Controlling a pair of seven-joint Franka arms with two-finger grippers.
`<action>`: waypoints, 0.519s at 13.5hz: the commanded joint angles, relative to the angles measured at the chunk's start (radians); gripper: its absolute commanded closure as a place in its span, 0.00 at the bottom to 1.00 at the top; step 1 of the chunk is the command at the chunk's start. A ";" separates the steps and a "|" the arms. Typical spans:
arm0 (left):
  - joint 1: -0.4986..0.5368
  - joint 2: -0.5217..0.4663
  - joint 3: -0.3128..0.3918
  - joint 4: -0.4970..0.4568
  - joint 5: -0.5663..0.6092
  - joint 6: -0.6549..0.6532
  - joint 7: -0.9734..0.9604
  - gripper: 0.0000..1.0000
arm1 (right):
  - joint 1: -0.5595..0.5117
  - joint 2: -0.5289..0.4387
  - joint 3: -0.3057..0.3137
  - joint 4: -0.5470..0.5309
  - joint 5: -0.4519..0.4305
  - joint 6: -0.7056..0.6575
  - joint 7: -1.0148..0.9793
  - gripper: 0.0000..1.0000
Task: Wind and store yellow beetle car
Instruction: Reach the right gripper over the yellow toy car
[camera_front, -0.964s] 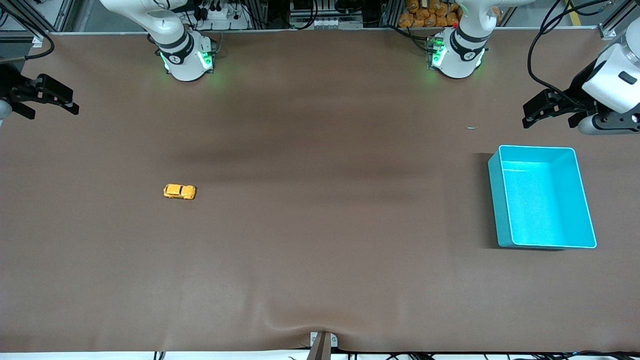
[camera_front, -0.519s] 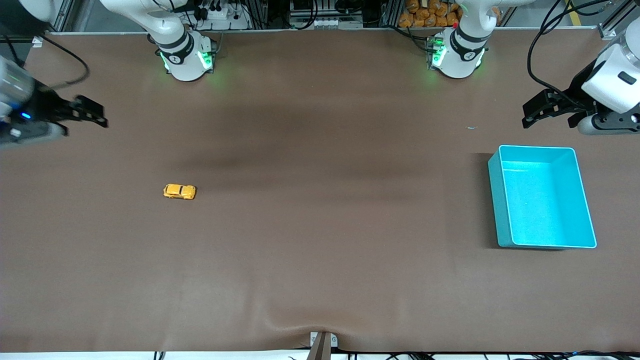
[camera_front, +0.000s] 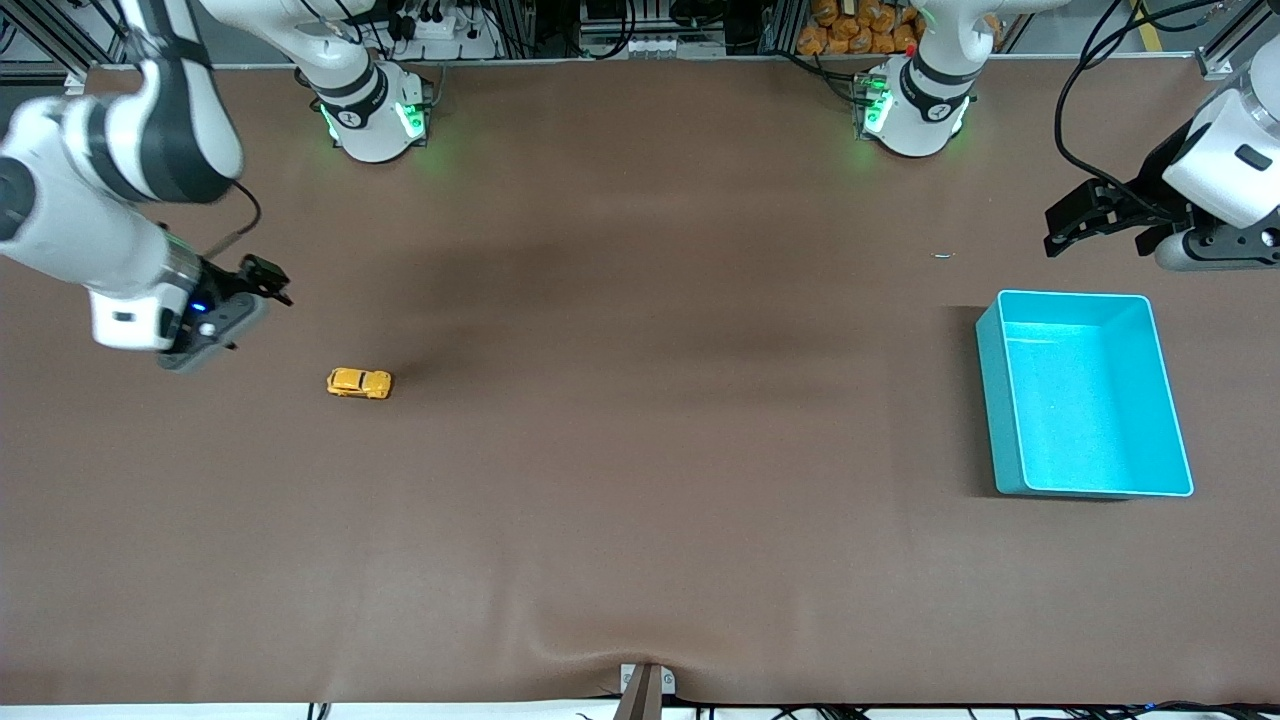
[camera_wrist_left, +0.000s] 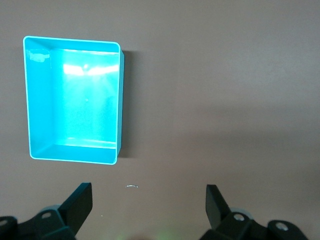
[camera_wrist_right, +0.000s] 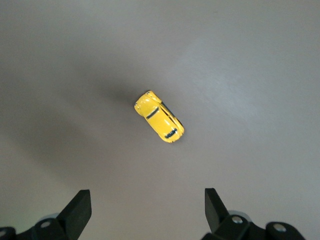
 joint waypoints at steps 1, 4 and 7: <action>0.003 -0.004 -0.001 -0.001 -0.017 -0.009 -0.003 0.00 | -0.022 0.014 0.048 -0.087 0.003 0.125 -0.164 0.00; 0.001 -0.004 -0.001 -0.001 -0.018 -0.009 -0.005 0.00 | -0.011 0.132 0.053 -0.096 0.002 0.261 -0.352 0.00; 0.003 -0.004 -0.001 -0.001 -0.018 -0.009 -0.005 0.00 | -0.002 0.243 0.053 -0.090 -0.003 0.377 -0.469 0.00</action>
